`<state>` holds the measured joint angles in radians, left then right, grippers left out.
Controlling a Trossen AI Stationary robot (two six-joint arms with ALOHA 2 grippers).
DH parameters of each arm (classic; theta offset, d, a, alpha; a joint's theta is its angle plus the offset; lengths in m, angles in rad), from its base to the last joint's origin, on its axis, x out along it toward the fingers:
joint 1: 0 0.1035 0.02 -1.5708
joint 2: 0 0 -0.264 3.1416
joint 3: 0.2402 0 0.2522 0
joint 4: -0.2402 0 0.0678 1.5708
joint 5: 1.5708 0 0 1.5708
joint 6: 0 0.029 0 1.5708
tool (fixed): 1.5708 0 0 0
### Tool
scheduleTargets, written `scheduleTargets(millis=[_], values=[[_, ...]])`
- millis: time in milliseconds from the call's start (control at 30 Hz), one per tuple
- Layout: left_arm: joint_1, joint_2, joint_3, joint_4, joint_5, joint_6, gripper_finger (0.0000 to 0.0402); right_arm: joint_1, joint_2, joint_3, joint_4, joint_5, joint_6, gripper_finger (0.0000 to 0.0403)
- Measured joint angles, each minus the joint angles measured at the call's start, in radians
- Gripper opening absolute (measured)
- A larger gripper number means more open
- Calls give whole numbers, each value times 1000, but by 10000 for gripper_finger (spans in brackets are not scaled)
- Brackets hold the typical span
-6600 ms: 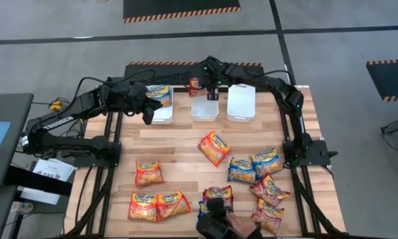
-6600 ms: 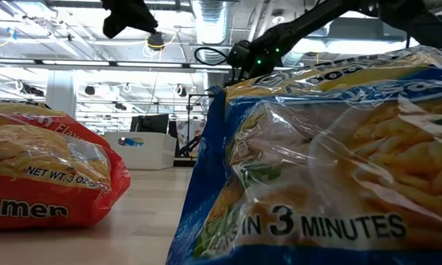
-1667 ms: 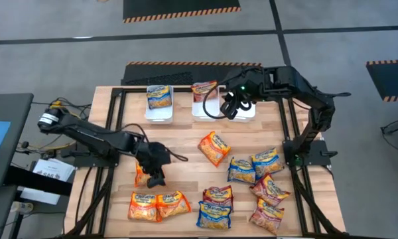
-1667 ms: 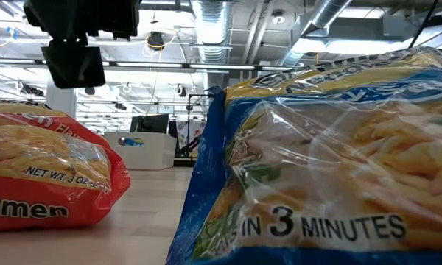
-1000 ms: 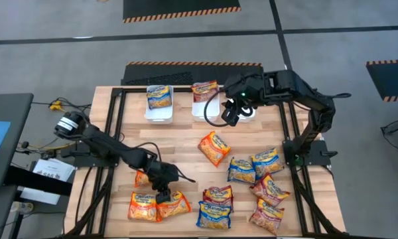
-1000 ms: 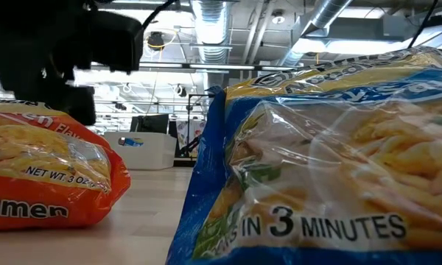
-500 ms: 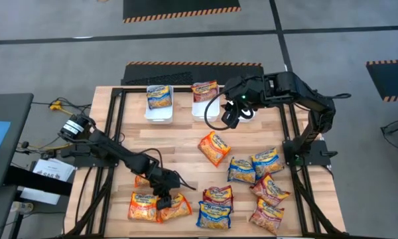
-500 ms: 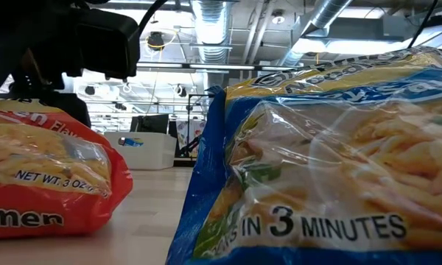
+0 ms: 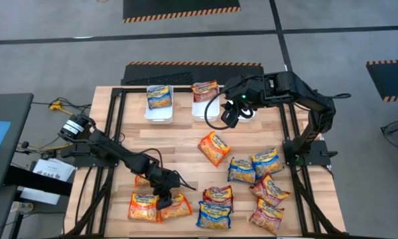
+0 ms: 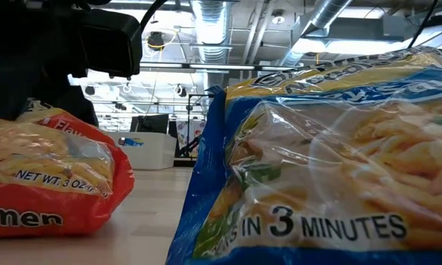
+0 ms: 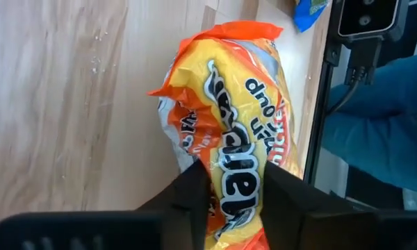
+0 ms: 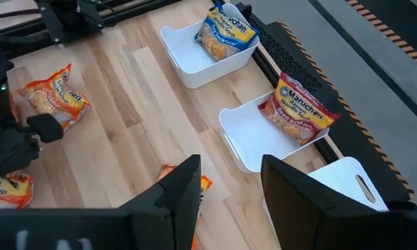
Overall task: Sort Maruchan noodles
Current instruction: Put the orange noodle pack into the right white bin
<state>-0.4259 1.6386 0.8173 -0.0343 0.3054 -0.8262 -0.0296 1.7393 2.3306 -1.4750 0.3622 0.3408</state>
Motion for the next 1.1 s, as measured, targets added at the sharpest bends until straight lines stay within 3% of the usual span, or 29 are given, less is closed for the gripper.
scheduleTargets(millis=[233,467,733,1100], values=[[0,-1,0,2,-18,1,6,0,0,0,0,0,36,178],[6,-14,0,1,-3,2,2,0,0,0,0,0,35,178],[54,-128,0,-53,-27,49,1,-7,0,0,22,-21,53,184],[164,-352,0,-185,-94,183,0,-20,0,0,30,-69,43,237]])
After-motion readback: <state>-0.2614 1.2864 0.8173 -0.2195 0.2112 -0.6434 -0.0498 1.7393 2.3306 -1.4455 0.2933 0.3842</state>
